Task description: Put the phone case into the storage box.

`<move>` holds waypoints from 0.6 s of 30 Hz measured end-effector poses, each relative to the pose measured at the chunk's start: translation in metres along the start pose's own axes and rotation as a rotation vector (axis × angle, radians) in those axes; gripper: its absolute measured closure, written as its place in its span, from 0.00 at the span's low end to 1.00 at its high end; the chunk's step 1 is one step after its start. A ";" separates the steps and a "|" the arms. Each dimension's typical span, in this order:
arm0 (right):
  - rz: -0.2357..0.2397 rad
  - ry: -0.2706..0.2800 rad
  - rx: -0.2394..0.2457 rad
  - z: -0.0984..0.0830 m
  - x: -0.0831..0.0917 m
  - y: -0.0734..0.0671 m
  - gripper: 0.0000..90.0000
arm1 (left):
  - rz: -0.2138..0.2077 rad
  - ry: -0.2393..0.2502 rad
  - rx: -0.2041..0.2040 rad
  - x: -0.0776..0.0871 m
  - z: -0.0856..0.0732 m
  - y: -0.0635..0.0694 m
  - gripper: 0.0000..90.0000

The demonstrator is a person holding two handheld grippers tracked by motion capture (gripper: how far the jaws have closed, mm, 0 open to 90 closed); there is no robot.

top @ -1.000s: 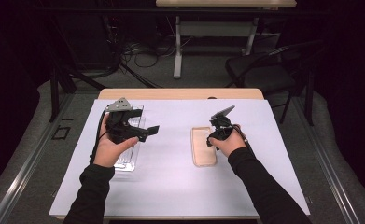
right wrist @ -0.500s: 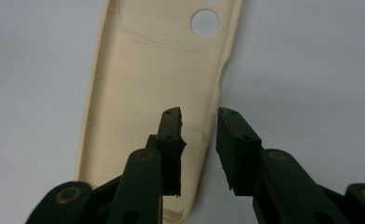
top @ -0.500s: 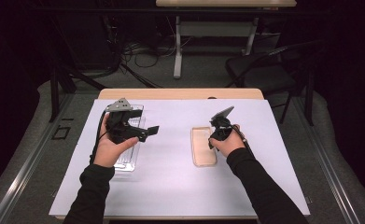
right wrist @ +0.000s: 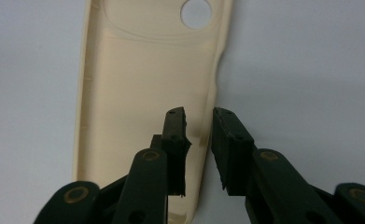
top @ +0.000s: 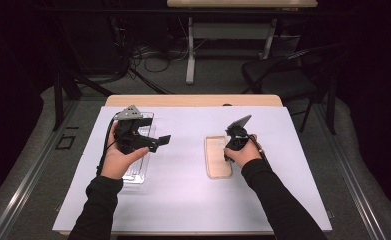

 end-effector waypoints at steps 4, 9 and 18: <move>0.043 0.036 -0.028 0.001 -0.004 0.001 0.84 | 0.000 -0.003 -0.004 -0.001 0.000 0.000 0.05; 0.016 -0.010 -0.047 -0.001 -0.005 0.004 0.85 | -0.001 -0.008 -0.003 -0.002 -0.001 0.001 0.05; 0.010 -0.022 -0.059 -0.002 -0.008 0.004 0.87 | 0.002 -0.004 0.001 -0.001 -0.001 0.000 0.05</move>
Point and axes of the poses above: each handheld gripper's, and its own axes: x roughly backward along the jaws, z roughly out of its top, y roughly to its right, the point moved 6 cm from there along -x, roughly forward along the jaws, and after that the axes turned 1 degree about y, right-handed, at the moved point
